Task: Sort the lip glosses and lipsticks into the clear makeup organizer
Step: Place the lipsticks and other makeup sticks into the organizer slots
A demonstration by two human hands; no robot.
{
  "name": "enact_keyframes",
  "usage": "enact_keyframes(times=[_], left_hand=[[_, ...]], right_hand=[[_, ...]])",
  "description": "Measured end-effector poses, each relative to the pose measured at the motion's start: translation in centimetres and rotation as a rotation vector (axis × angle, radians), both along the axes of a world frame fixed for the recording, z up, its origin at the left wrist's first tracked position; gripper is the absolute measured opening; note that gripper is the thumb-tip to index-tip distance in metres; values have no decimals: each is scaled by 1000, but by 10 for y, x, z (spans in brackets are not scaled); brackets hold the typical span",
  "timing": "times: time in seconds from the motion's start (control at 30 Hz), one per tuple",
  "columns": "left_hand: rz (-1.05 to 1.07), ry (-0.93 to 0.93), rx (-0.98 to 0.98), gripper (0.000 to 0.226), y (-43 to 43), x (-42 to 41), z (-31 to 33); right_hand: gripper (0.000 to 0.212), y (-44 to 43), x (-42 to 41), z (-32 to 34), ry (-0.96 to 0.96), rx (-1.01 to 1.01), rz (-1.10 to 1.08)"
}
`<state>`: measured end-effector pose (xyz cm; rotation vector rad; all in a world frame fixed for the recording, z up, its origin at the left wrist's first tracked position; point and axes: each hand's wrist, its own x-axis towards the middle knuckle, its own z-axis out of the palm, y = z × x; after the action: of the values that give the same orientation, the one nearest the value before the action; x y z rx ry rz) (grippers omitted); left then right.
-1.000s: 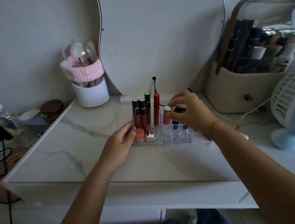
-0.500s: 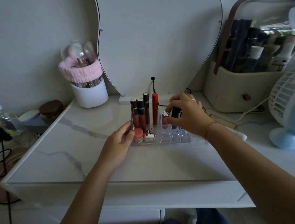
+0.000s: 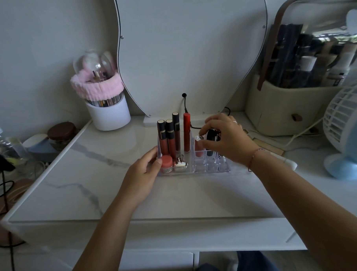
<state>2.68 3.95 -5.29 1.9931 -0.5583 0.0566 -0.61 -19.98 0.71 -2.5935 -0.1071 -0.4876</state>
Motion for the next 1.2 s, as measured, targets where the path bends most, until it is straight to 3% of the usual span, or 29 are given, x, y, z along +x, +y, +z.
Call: enact_keyframes(times=[0.2,0.43,0.67,0.93,1.2], left_hand=[[7,-5,10,56,1,2,-3],[28,2,-5,41,0,6,-9],[55,25,5,40,1,9,-13],[60,32,-1,41,0,5,-11],[63,46,-3,40,-1,5,-10]], right_hand=[[22,-23,-36,11,-186,210,-132],[28,-85,-106,-23,-94,99,-486],[29,-92,-117,-44,-4,-26,-556],[16,-90,-116,-46,-155,163,-602],[22,-74,-97,-3,-348,408,-482]])
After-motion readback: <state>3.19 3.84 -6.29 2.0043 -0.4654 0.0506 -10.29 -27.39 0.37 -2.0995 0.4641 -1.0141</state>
